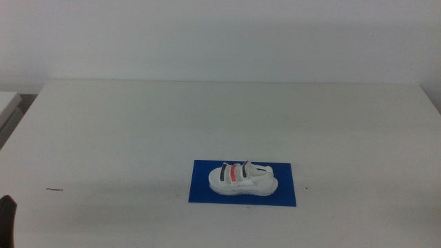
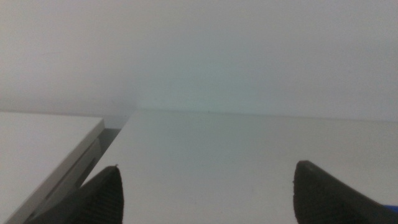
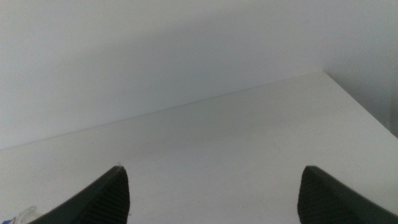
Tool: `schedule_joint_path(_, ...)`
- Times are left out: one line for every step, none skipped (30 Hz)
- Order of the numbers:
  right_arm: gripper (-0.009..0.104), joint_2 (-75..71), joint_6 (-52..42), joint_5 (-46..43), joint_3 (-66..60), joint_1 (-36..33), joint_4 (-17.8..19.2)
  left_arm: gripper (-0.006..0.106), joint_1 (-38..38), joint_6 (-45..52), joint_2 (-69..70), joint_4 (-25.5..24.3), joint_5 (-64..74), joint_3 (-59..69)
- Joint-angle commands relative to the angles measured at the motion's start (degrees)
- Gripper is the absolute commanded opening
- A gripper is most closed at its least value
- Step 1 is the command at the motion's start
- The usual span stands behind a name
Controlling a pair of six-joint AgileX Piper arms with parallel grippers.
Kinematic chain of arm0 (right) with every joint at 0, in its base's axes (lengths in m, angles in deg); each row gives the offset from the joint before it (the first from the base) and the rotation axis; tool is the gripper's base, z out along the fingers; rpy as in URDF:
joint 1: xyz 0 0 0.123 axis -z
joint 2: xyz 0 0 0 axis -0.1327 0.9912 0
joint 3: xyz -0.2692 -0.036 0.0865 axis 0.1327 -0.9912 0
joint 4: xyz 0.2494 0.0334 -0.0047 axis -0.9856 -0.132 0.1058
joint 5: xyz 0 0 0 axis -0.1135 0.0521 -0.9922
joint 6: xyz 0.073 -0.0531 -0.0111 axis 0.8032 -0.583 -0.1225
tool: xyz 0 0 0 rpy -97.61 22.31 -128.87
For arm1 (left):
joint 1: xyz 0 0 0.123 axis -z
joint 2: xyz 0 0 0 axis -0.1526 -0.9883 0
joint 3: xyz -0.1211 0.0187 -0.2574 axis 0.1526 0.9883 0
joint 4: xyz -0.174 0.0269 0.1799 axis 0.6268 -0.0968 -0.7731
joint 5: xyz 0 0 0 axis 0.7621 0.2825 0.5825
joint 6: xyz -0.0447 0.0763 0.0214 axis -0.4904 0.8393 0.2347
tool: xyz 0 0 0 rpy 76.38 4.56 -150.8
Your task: Use one arm to grab the shoe from the table and place it on the mat.
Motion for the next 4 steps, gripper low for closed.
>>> schedule_joint_path(0.079,-0.27,-0.20,-0.47,-0.14,-0.10,0.42,0.094,-0.18,0.01,0.19,0.49,-1.21,0.05)
schedule_joint_path(0.079,-0.27,-0.20,-0.47,-0.14,-0.10,0.42,0.094,-0.18,0.01,0.19,0.49,-1.21,0.05)
schedule_joint_path(0.079,-0.27,-0.20,-0.47,-0.14,-0.10,0.42,0.094,-0.18,0.01,0.19,0.49,-1.21,0.05)
schedule_joint_path(0.079,-0.27,-0.20,-0.47,-0.14,-0.10,0.42,0.094,-0.18,0.01,0.19,0.49,-1.21,0.05)
